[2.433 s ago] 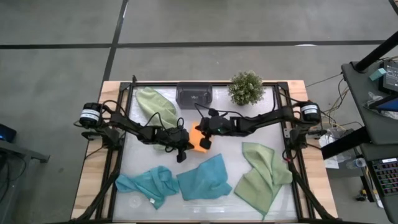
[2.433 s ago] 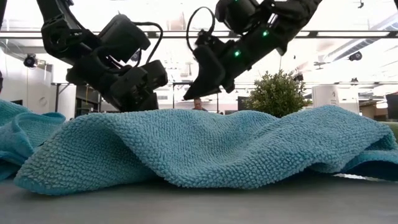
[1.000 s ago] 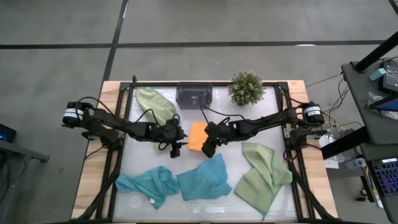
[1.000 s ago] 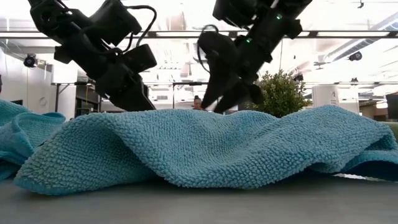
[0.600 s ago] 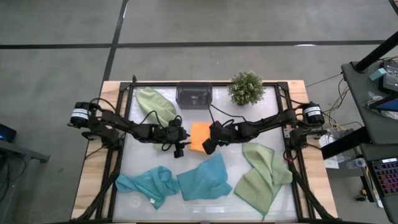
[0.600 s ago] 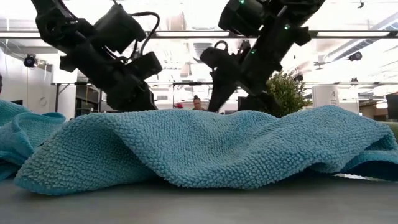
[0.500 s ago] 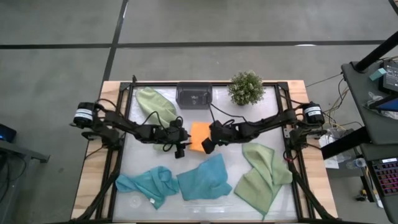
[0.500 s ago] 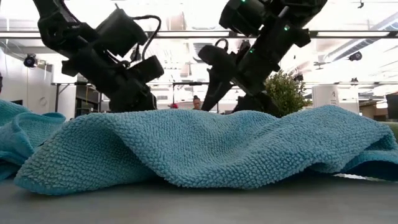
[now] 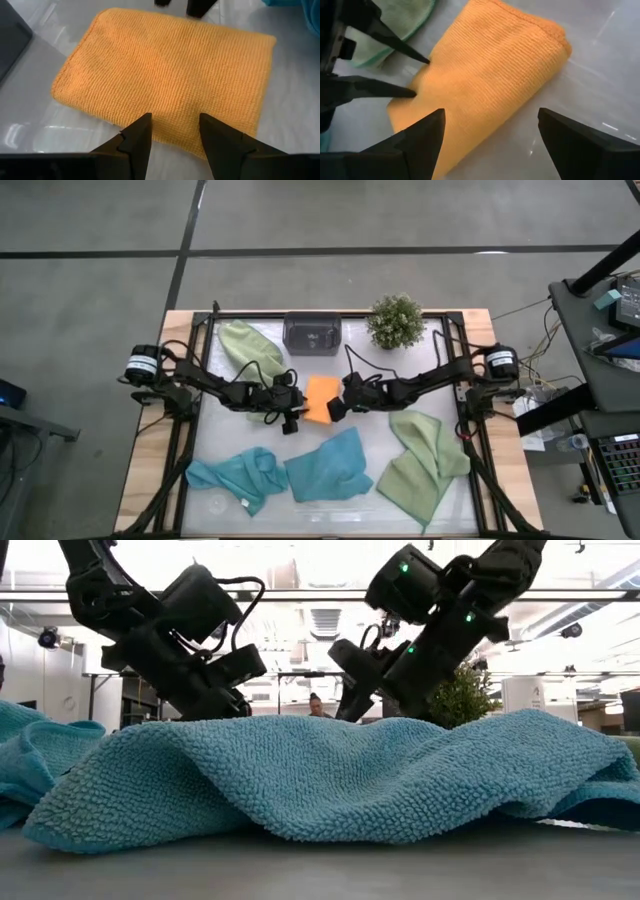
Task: Fold microfiber towels
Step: Put the folded orange microfiber towel into the black bin
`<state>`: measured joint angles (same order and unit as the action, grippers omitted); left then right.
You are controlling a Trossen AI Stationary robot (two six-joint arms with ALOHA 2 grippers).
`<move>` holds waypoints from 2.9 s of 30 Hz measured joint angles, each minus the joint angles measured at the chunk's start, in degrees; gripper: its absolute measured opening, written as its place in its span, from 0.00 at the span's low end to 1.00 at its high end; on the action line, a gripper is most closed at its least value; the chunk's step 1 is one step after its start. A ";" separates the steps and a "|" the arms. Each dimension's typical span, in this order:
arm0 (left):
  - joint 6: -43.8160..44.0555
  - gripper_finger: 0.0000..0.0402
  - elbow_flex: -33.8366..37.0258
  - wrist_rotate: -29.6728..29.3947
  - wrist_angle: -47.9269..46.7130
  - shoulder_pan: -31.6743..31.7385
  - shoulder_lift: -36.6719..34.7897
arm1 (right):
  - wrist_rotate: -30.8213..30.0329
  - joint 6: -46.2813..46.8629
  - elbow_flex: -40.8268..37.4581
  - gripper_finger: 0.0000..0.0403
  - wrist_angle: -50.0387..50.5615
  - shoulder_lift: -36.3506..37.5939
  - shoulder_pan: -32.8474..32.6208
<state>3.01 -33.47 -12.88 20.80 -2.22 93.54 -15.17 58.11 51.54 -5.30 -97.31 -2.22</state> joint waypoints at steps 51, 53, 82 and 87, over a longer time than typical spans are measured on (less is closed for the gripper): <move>-6.12 0.37 1.81 0.10 -11.57 -0.44 -23.62 | 7.64 -31.98 7.19 0.03 -2.90 2.14 2.76; -8.46 0.37 1.90 -0.44 -11.41 -0.42 -27.34 | 7.18 -35.92 9.93 0.03 2.06 3.45 3.37; -12.98 0.37 5.99 -2.64 -15.87 -0.42 -50.73 | 37.99 -72.56 51.37 0.03 41.88 -2.41 27.37; -13.00 0.37 5.99 -2.63 -17.03 -0.42 -52.47 | 39.32 -92.49 53.81 0.03 42.61 -5.27 27.76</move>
<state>-9.99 -27.49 -15.51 3.77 -2.63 41.07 24.16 -34.39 105.35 37.31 -102.58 25.54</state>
